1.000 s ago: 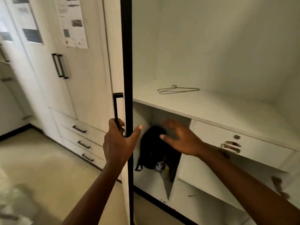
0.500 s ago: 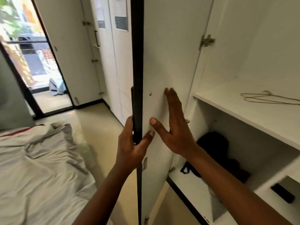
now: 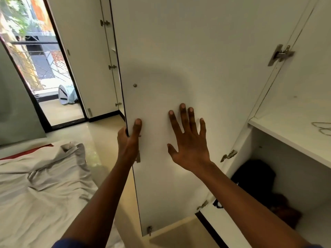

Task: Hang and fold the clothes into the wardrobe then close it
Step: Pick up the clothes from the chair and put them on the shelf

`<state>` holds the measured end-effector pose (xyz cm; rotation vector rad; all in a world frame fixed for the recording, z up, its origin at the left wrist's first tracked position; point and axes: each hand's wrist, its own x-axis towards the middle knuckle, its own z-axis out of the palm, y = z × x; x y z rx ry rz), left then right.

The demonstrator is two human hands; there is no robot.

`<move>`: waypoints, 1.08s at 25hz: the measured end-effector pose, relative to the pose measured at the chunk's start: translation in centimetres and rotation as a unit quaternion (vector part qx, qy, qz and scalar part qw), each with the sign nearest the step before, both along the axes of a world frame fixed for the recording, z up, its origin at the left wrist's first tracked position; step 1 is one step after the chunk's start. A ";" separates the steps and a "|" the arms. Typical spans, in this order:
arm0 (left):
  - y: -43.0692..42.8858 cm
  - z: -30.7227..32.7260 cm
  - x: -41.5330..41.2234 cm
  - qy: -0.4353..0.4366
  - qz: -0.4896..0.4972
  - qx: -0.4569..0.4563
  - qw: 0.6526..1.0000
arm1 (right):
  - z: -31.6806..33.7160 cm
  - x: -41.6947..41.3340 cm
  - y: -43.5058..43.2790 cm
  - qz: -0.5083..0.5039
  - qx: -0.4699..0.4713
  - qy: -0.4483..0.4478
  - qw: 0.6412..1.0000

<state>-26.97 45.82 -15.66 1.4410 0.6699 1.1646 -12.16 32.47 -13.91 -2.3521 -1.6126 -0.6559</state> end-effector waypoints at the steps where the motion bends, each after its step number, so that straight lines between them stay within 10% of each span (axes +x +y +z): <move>1: 1.1 -0.1 0.7 0.010 0.034 -0.006 0.999 | -0.3 0.5 0.6 -0.004 -0.009 -0.003 1.000; 12: -1.5 -0.2 1.5 0.096 0.234 0.056 0.966 | -1.6 2.8 0.0 0.078 0.007 0.004 0.997; 18: -11.0 0.7 4.3 0.058 0.338 0.259 0.903 | -0.4 11.1 -7.6 0.151 0.040 0.063 0.986; 27: -21.0 2.6 18.9 0.084 0.098 0.380 0.916 | 1.9 27.1 -24.6 -0.004 0.158 0.160 0.974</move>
